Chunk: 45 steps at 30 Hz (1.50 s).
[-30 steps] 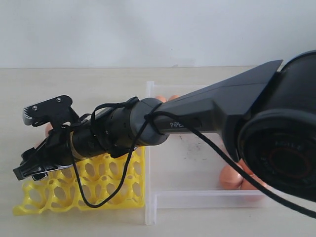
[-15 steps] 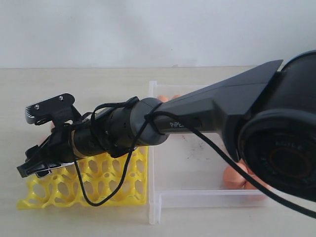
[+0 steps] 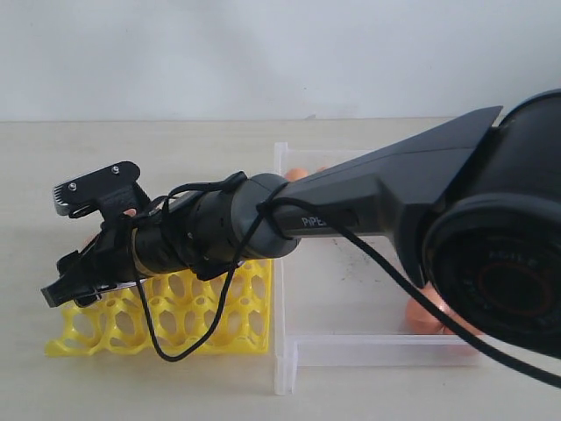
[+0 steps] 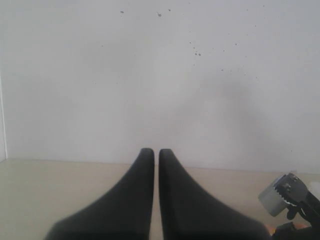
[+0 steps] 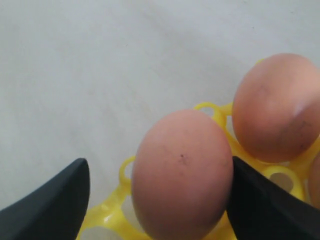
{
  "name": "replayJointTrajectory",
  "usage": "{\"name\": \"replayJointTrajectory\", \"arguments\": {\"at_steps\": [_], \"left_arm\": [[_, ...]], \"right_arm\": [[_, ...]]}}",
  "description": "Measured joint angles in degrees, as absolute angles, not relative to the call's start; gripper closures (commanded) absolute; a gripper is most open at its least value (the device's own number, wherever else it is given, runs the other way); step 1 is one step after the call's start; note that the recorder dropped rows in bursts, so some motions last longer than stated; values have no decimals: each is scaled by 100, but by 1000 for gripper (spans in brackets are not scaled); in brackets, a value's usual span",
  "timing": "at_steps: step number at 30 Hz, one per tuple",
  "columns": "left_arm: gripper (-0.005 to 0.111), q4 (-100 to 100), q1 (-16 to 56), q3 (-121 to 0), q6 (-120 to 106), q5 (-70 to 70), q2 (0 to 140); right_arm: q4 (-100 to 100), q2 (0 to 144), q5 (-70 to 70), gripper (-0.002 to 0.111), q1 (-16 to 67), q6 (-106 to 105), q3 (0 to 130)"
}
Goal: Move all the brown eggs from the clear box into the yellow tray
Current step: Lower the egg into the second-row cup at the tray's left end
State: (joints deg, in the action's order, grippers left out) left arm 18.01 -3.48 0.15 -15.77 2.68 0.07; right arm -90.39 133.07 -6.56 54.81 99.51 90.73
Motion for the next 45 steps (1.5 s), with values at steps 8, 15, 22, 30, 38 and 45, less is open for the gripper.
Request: {"name": "replayJointTrajectory", "arguments": {"at_steps": [8,15,22,30,38,45], "left_arm": [[103,1801,-348,15,-1577,268,7],[103,1801,-348,15,-1577,268,7],[103,1801,-348,15,-1577,268,7],[103,1801,-348,15,-1577,268,7],[103,1801,-348,15,-1577,268,7],[103,1801,-348,15,-1577,268,7]], "right_arm": [[-9039,13194,-427,39,5481,9940,9073],[-9048,13025,-167,39,5481,10012,9073],[-9048,12854,-131,42,5481,10049,9073],[-9139,12714,-824,109,5536,10037,9062],[-9214,12708,-477,109,5536,10506,8880],[-9256,12708,-818,109,5446,11023,8880]]}}
